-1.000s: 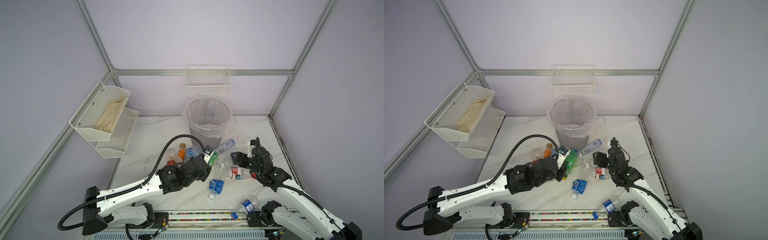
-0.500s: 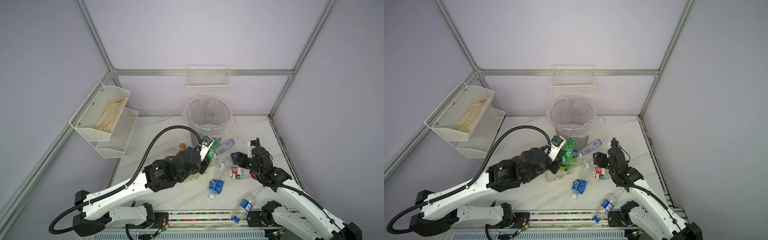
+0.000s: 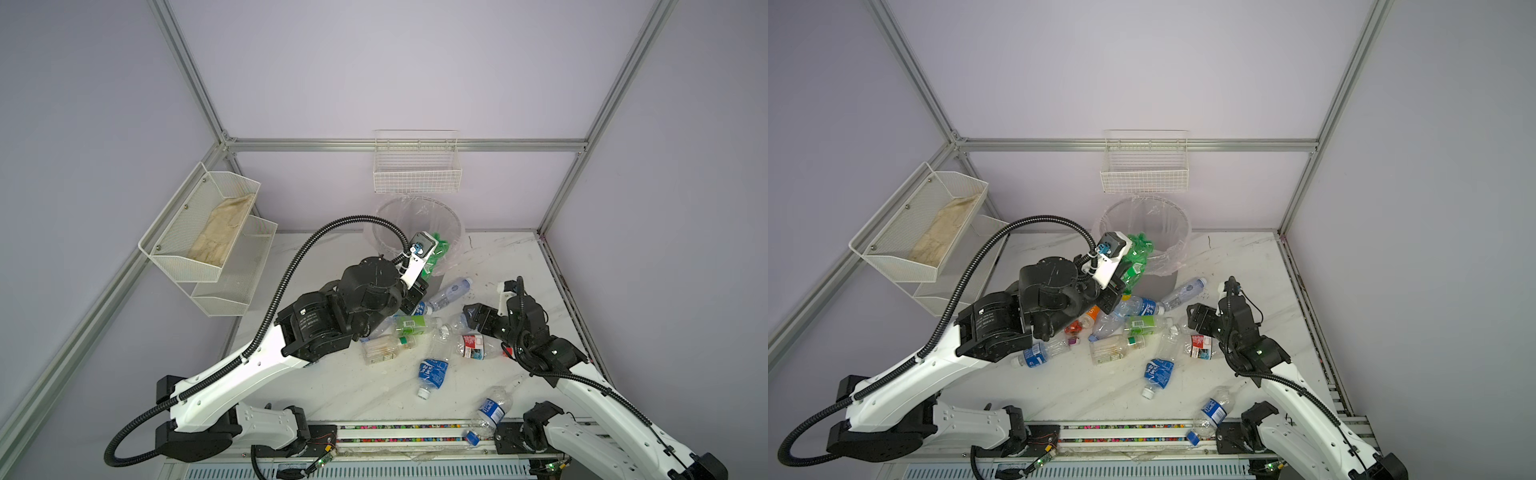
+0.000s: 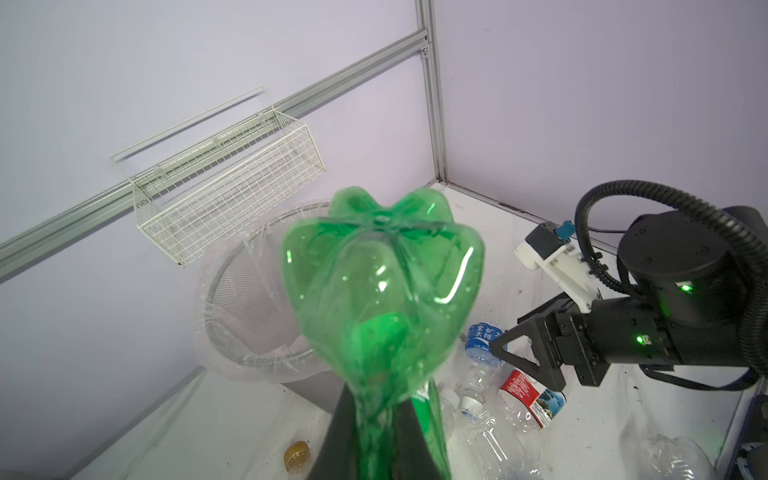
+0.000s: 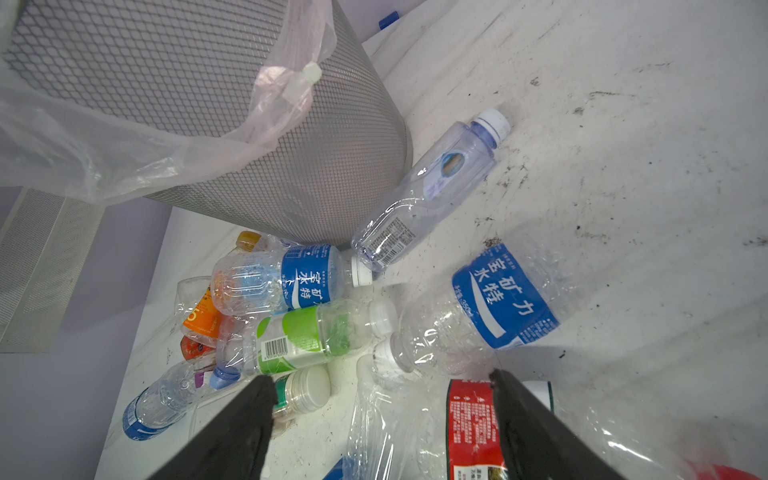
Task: Throw the plastic bottles in the bin
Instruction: 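Carry the green bottle over the bin and open the left gripper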
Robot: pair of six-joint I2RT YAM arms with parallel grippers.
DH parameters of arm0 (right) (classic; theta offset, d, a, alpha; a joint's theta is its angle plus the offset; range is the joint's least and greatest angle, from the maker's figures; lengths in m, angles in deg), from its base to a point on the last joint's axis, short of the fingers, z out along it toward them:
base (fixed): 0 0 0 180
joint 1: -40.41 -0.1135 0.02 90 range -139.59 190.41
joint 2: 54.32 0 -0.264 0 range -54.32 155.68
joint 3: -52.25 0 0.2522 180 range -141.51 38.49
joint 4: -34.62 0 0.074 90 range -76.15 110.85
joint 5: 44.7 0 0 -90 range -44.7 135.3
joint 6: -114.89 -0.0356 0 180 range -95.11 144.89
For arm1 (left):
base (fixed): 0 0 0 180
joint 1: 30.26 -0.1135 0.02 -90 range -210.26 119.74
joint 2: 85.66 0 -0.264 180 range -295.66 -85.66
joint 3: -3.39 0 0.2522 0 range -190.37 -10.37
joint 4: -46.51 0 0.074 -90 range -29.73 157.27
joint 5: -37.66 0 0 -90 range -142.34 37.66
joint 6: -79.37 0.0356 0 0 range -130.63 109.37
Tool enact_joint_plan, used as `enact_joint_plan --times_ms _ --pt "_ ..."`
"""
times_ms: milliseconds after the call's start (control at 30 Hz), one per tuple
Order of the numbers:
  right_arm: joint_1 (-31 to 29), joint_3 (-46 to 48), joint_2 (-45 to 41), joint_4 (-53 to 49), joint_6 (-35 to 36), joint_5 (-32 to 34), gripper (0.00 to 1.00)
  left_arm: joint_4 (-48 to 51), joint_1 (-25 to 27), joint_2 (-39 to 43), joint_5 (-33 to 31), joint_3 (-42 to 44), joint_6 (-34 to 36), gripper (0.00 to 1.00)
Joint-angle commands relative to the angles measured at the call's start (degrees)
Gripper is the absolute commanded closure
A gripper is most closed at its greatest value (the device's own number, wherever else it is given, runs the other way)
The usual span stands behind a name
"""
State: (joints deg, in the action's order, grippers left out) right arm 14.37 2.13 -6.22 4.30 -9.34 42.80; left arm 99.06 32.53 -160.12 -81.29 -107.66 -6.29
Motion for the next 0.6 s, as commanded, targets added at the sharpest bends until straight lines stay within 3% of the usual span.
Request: enact_joint_plan --times_ms 0,567 --pt "0.13 -0.6 -0.02 -1.99 -0.49 -0.4 0.16 0.15 -2.14 -1.11 2.25 -7.81 3.91 1.0" --pt "0.13 -1.15 2.09 -1.72 -0.54 -1.51 0.16 1.47 -14.07 -13.76 13.28 -24.09 5.29 1.0"
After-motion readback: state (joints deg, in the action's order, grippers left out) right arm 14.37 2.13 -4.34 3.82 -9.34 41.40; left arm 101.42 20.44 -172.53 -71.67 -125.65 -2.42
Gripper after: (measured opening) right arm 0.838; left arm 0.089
